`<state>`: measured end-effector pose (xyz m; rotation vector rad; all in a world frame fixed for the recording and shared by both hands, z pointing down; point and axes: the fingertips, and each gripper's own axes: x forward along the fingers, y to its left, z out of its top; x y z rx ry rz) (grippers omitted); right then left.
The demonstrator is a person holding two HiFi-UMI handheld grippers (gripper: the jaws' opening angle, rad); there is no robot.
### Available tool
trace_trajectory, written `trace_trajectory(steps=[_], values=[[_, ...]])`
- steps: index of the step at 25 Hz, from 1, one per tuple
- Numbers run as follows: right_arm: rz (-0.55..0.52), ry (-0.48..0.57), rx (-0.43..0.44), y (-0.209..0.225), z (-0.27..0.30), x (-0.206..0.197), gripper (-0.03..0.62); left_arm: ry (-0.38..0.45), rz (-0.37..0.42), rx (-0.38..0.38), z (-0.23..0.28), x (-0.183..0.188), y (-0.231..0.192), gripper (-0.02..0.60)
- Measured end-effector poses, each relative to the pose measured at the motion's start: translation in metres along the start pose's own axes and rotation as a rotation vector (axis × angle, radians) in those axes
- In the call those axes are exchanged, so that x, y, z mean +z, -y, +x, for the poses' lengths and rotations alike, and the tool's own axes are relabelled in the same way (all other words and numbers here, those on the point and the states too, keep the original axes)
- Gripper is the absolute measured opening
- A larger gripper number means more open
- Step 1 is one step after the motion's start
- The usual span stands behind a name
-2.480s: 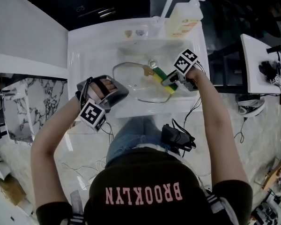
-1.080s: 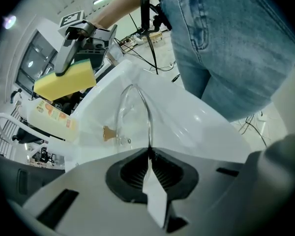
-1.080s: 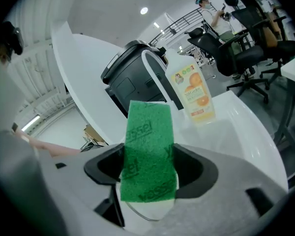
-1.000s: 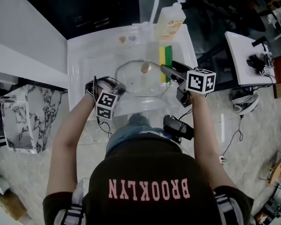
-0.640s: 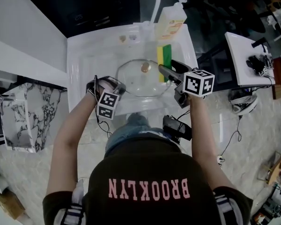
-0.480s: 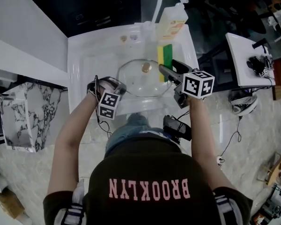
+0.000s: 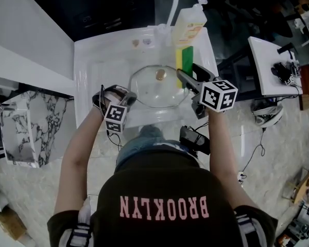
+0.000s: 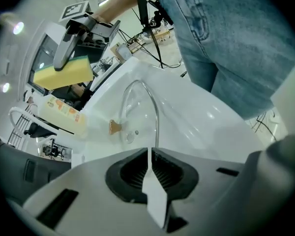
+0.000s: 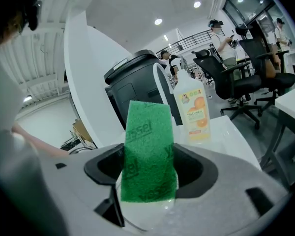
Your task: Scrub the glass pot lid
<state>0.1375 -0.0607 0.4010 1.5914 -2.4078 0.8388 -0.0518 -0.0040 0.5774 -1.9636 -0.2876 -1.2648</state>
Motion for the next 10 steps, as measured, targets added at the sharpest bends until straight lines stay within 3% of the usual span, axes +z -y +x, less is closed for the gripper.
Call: trace_trajectory(steps=[3, 5, 7, 10], values=[[-0.011, 0.009, -0.012, 0.002, 0.000, 0.003, 0.288, 0.004, -0.038, 0.026, -0.008, -0.004, -0.011, 0.021], [-0.021, 0.017, -0.024, 0.003, -0.001, 0.006, 0.290, 0.018, -0.117, 0.069, -0.017, -0.007, -0.026, 0.021], [-0.031, 0.028, -0.037, 0.006, -0.003, 0.008, 0.288, 0.042, -0.263, 0.148, -0.030, -0.012, -0.049, 0.021], [-0.044, 0.039, -0.055, 0.010, -0.005, 0.012, 0.290, 0.102, -0.572, 0.316, -0.055, -0.025, -0.092, 0.021]])
